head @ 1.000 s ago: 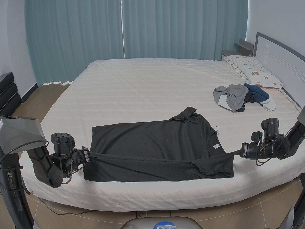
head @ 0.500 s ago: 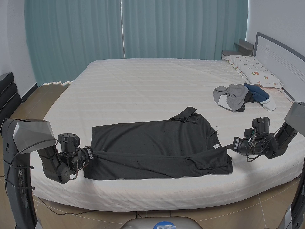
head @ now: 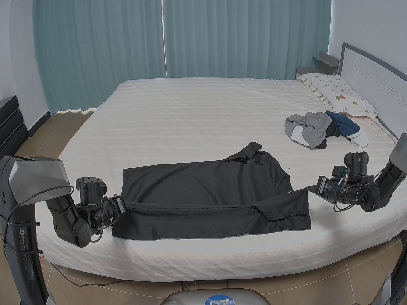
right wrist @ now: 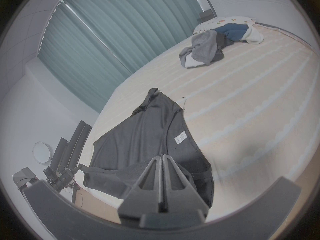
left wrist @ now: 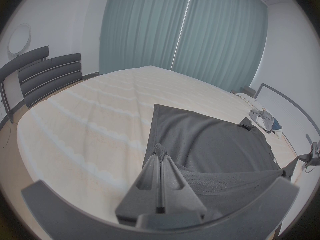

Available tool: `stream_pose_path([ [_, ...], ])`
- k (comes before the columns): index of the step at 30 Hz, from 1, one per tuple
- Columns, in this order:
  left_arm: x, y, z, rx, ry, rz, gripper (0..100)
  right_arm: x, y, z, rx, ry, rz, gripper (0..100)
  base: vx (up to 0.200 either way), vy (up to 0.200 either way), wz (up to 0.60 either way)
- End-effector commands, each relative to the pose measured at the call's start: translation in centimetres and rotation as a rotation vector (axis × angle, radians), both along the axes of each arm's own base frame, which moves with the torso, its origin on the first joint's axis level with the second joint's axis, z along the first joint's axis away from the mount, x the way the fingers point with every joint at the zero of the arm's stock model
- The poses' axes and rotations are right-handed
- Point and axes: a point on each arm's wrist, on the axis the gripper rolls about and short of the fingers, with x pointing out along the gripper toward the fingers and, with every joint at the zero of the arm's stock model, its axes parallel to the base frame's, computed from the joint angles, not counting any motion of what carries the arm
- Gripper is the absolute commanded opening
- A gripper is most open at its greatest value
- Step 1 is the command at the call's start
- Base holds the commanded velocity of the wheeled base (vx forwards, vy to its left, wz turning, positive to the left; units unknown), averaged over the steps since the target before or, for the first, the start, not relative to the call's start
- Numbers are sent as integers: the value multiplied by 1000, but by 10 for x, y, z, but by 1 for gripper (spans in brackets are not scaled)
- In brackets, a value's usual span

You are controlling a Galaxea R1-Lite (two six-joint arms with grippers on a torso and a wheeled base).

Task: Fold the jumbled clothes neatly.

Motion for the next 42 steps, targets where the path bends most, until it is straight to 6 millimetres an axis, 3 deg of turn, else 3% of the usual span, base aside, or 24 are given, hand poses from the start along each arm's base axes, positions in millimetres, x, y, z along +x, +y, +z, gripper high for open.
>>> stream_pose_path([
  [1, -4, -1, 16, -4, -36, -4, 0, -8, 2, 17, 0, -40, 8, 0, 0, 0, 0],
  [4, 0, -1, 16, -5, -46, -2, 0, -6, 5, 11, 0, -26, 14, 0, 0, 0, 0],
  [14, 21, 1, -17, -22, -8, 21, 0, 21, 4, -39, 8, 57, 6, 0, 0, 0, 0],
  [15, 23, 1, -19, -29, -6, 26, 100, 23, 3, -43, 12, 56, 2, 0, 0, 0, 0],
  [16, 24, 1, -22, -32, -4, 27, 100, 23, 3, -46, 12, 56, 2, 0, 0, 0, 0],
  [17, 27, 1, -24, -35, -6, 29, 100, 23, 3, -51, 12, 57, 0, 100, 0, 0, 0],
  [22, 33, 1, -26, -67, -20, 47, 100, 27, 1, -63, 50, 42, -30, 100, 0, 0, 0],
  [30, 35, 11, -20, -135, -54, 96, 100, 27, 0, -50, 222, 8, -120, 100, 0, 0, 0],
  [36, 37, 15, -10, -327, -137, 181, 100, 27, -4, -50, 287, 32, -127, 100, 0, 0, 0],
  [42, 26, 16, -6, -376, -96, 107, 100, 27, -3, -55, 299, 50, -116, 100, 167, 0, 0],
])
